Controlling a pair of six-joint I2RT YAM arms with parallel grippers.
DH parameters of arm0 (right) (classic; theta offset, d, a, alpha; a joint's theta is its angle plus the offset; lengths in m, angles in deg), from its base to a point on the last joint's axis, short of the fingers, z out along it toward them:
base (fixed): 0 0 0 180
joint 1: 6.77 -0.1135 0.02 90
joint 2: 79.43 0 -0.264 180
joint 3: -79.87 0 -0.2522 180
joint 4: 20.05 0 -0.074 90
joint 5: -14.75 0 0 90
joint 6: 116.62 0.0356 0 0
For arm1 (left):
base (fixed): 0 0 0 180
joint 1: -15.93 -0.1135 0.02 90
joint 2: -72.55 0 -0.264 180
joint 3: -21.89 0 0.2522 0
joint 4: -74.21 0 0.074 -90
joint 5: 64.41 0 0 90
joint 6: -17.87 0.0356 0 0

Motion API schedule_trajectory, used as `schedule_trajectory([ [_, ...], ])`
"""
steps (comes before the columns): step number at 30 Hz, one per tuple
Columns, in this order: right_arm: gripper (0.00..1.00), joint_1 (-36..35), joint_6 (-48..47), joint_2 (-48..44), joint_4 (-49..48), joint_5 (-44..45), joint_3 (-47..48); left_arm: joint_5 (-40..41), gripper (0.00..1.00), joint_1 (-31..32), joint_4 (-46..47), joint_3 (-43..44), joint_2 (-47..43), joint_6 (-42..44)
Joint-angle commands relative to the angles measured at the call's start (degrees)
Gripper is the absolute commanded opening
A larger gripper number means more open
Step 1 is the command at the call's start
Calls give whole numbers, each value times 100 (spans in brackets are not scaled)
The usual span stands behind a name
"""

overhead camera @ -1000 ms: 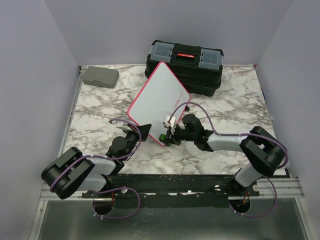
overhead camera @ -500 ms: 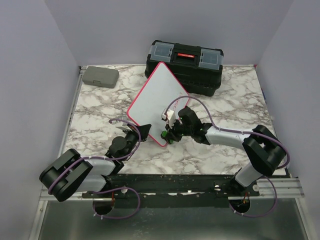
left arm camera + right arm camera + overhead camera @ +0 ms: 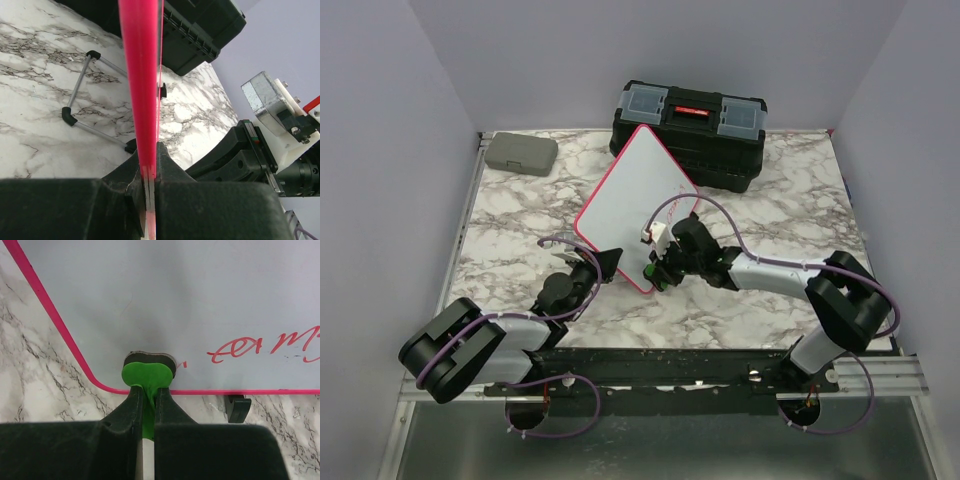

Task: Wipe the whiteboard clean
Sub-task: Erase the whiteboard at the whiteboard stand.

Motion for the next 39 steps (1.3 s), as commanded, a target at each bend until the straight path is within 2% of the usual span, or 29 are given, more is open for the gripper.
schedule_trajectory([
  [1,1,-191,345,97,73,661,-92,-540,0,91,447,183,-151,-330],
  [5,1,107,873,-342,-598,1733,-364,-546,0,90,447,164,-156,-321],
  [8,1,257,893,-392,-541,1794,-398,-557,0,79,455,186,-156,-312],
  [12,1,280,893,-231,-132,1607,-355,-564,0,79,437,217,-171,-310],
  [17,1,199,621,-260,67,409,-405,-562,0,77,403,226,-183,-295],
  [24,1,-236,383,-349,59,-567,-457,-581,0,77,384,279,-156,-287],
  [26,1,-243,446,-317,39,-541,-428,-575,0,76,379,282,-167,-285],
  [29,1,-129,884,-325,-136,302,-372,-575,0,70,375,270,-174,-285],
  [32,1,358,1203,-389,-216,313,-376,-583,0,73,369,251,-206,-280],
  [37,1,517,1094,-395,-11,486,-463,-584,0,59,329,217,-262,-261],
  [39,1,515,971,-298,168,189,-415,-592,0,58,340,226,-254,-268],
])
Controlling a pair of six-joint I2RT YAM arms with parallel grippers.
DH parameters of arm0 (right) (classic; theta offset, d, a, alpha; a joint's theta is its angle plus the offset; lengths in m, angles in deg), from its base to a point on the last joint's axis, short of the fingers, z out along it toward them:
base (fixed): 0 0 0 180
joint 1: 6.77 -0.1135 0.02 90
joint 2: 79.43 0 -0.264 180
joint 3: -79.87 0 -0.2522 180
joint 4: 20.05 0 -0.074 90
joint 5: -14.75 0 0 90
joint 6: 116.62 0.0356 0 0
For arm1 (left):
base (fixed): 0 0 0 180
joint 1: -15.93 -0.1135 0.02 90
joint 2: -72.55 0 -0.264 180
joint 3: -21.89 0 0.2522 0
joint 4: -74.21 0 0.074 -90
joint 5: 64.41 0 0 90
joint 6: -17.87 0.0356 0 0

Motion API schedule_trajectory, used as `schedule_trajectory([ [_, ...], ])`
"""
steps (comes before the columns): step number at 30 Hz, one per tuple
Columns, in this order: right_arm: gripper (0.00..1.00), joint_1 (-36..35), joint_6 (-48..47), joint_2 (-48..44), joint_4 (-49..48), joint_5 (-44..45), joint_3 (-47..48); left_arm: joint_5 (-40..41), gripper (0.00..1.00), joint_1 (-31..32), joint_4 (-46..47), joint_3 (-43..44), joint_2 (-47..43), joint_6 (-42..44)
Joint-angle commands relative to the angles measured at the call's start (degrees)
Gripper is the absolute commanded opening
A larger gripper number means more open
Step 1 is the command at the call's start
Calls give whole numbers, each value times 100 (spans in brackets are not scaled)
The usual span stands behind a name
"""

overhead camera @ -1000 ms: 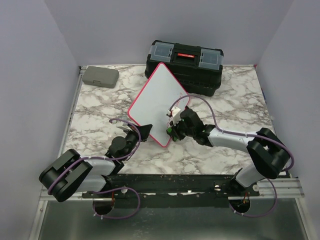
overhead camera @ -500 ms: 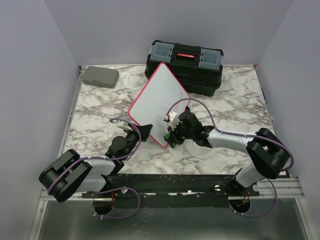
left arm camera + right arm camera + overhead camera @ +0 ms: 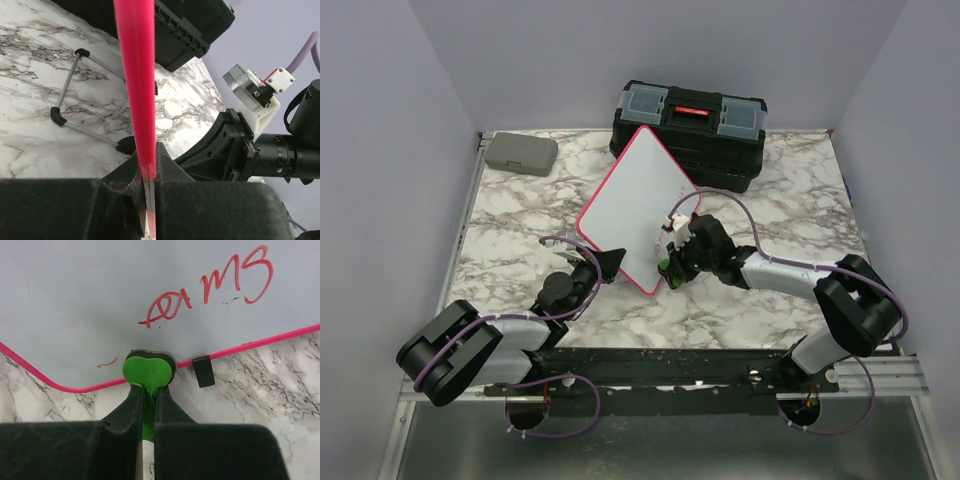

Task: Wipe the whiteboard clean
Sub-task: Erase the whiteboard at the whiteboard stand.

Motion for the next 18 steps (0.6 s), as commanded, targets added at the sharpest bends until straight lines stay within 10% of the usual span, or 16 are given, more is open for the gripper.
schedule_trajectory([
  [1,1,-11,-272,48,239,-274,-11,-382,0,42,465,167,-140,-217],
  [18,1,-188,-527,-268,-869,-67,7,-442,0,41,694,226,142,-302],
])
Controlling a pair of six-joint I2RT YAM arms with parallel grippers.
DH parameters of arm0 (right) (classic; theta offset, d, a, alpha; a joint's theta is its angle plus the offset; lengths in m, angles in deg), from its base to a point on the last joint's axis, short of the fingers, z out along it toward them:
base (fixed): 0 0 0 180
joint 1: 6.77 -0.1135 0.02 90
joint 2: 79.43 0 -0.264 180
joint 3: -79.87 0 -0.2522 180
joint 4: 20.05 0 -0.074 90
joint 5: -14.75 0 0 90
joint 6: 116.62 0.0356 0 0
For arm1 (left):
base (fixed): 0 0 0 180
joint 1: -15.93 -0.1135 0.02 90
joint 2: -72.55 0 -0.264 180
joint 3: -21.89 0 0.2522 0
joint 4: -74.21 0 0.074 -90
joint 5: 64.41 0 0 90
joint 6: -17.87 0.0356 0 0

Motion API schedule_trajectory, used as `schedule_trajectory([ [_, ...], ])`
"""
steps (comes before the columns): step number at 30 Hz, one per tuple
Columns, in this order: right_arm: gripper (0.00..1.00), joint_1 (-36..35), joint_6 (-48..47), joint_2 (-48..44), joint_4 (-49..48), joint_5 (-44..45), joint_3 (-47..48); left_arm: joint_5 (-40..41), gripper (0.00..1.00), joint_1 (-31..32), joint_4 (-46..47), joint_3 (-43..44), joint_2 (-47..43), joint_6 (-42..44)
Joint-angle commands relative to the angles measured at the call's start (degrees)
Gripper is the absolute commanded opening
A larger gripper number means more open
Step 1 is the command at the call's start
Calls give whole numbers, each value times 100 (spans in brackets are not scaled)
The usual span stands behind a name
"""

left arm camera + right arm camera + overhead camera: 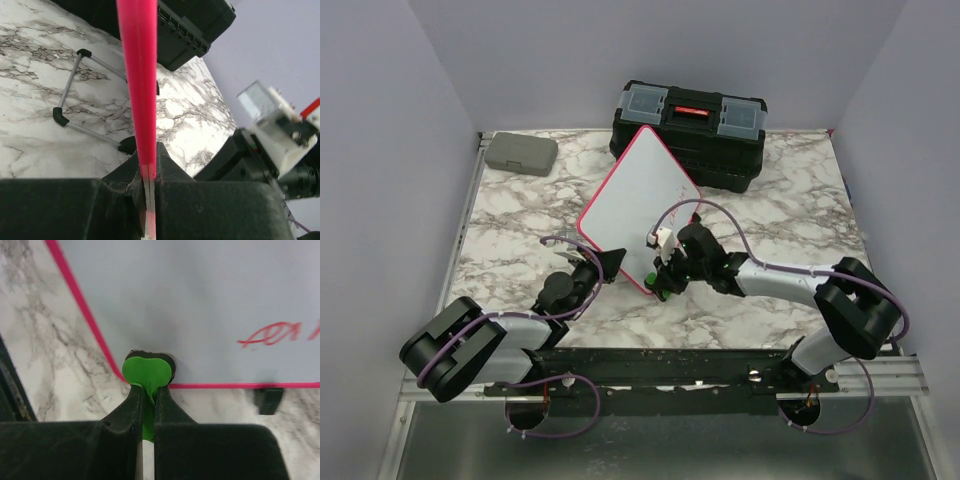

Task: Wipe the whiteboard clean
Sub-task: Erase the whiteboard at the whiteboard stand.

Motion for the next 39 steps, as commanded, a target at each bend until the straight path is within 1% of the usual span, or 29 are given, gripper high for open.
schedule_trajectory([
  [1,1,472,13,-249,-1064,482,-23,-428,0,50,544,220,-17,-350],
  [6,1,639,-303,102,-1136,530,-27,-397,0,50,391,194,-180,-319],
  [9,1,636,-542,80,-1219,72,-230,-396,0,52,295,184,-265,-297],
  [12,1,588,-563,-82,-1214,-604,-358,-401,0,53,273,198,-275,-280],
  [16,1,292,-789,-380,-1907,-803,-714,-429,0,48,354,228,-176,-289],
  [18,1,275,-710,-409,-2370,-634,-726,-429,0,50,417,228,-129,-321],
  [23,1,297,-754,-115,-3149,394,-405,-441,0,52,407,237,-131,-321],
  [27,1,516,-640,188,-3276,732,-194,-446,0,47,247,237,-264,-293],
  [31,1,692,-680,356,-3338,766,-411,-429,0,49,209,203,-340,-255],
  [34,1,723,-735,313,-3100,365,-606,-424,0,45,219,193,-354,-251],
  [37,1,715,-980,190,-2517,-430,-682,-420,0,42,206,201,-364,-239],
  [39,1,664,-1123,51,-2315,-879,-810,-424,0,39,209,210,-359,-245],
])
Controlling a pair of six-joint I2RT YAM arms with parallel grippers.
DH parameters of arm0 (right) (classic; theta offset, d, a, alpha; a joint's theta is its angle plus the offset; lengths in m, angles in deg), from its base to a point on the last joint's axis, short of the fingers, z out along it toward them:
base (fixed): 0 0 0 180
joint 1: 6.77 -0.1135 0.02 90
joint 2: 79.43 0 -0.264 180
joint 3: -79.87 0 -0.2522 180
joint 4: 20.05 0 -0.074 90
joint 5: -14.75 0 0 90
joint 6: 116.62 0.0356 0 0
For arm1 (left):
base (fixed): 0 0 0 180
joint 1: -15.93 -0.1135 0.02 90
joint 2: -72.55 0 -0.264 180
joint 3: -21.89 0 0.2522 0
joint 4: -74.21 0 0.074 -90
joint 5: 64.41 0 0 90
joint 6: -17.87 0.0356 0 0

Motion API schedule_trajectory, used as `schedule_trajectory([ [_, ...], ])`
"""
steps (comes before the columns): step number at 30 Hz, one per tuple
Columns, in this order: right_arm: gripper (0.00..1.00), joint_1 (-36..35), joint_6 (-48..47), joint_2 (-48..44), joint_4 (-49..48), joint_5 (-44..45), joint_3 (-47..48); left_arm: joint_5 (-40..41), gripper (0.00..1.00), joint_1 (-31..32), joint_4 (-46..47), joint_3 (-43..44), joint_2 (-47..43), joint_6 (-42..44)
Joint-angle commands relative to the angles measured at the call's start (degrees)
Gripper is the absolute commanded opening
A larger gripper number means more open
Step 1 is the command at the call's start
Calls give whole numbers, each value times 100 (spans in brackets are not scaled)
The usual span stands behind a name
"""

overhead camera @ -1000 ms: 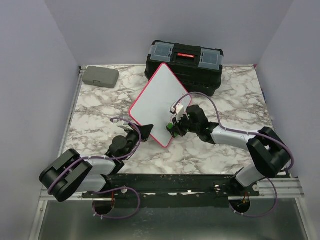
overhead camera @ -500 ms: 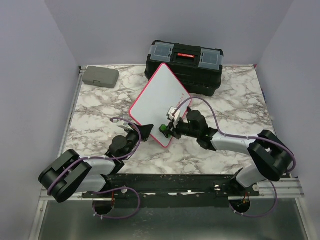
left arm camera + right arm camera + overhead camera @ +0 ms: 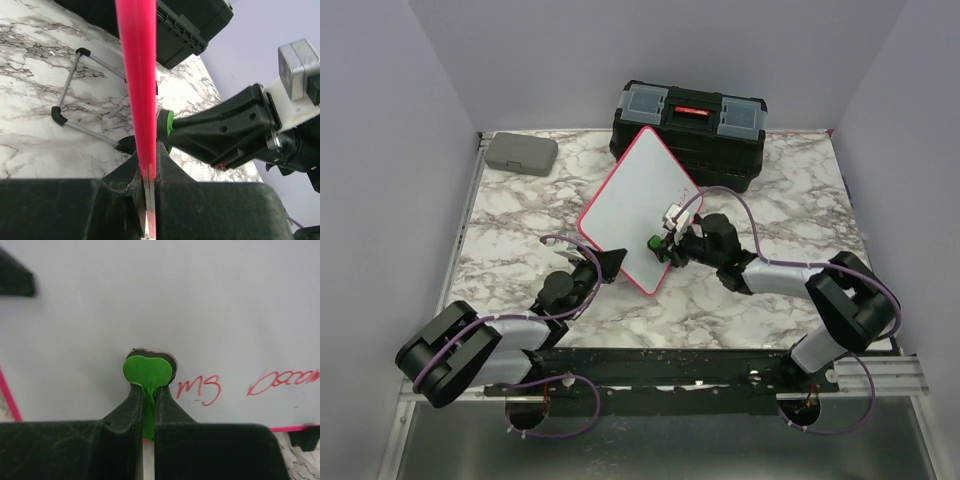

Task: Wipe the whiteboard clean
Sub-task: Erase the whiteboard at the whiteboard stand.

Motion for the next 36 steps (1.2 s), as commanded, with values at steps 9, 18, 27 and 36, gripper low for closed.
schedule_trajectory([
  [9,1,-525,-287,-245,438,-1385,-180,-374,0,43,506,220,-91,-154],
  [18,1,-26,21,346,-1206,-6,14,-420,0,38,363,229,-199,-114],
  [27,1,110,-382,231,-1402,-680,-680,-405,0,43,244,235,-319,-82],
  [36,1,-308,-143,26,-1228,-1557,-829,-410,0,40,287,263,-260,-90],
])
